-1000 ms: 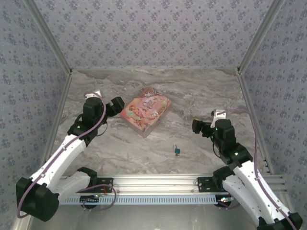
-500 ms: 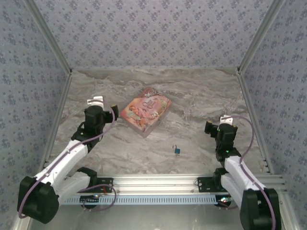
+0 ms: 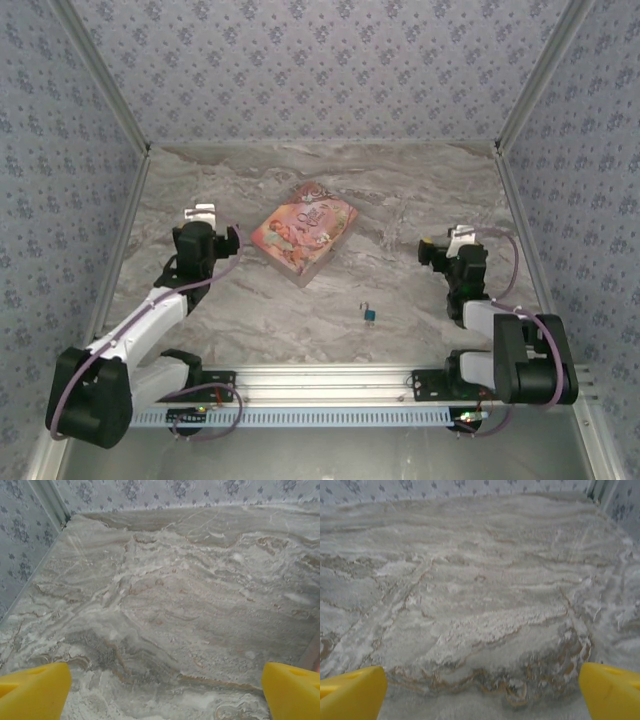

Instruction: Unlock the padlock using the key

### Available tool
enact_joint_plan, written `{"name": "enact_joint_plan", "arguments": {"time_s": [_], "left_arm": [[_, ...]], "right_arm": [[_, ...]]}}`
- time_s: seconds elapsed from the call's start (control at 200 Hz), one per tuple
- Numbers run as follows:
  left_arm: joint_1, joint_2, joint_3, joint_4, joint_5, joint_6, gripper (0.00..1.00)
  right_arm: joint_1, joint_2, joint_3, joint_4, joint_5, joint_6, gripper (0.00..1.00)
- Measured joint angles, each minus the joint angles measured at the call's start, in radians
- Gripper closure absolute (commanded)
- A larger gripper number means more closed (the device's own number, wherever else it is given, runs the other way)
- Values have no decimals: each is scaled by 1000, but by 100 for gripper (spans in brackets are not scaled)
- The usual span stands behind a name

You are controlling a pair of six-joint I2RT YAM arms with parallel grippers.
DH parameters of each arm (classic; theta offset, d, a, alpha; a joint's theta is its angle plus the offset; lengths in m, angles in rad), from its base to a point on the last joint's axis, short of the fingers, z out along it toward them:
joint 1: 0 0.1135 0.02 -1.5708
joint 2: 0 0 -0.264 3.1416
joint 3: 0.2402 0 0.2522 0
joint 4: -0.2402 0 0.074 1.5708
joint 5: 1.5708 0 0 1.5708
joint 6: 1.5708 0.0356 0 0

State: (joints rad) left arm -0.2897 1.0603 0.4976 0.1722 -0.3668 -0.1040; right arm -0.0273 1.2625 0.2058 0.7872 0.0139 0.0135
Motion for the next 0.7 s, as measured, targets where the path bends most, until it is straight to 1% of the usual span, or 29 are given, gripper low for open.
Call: {"name": "enact_joint_plan", "arguments": {"time_s": [0.075, 0.19, 0.22, 0.32, 0.38, 0.45, 0.585, 0.705], "left_arm": [[16, 11, -16, 12, 11, 0, 2], [43, 29, -19, 16, 24, 7, 2], [50, 29, -20, 21, 29, 10, 2], [68, 29, -31, 58, 40, 23, 2], [77, 29, -46, 85, 48, 31, 2], [90, 39, -72, 130, 55, 42, 2], [107, 108, -129, 256, 64, 79, 2], [108, 203, -175, 404, 87, 124, 2]], "right_arm": [[-9, 55, 0, 77, -16, -10, 0], [-14, 214, 6, 197, -37, -18, 0], [-16, 240, 11, 190, -41, -19, 0], [-23, 246, 35, 161, -49, -22, 0], [-29, 249, 95, 104, -54, -22, 0], [-29, 252, 154, 80, -51, -22, 0], [-29, 252, 180, 65, -51, -22, 0], [-29, 253, 180, 42, -52, -22, 0]]}}
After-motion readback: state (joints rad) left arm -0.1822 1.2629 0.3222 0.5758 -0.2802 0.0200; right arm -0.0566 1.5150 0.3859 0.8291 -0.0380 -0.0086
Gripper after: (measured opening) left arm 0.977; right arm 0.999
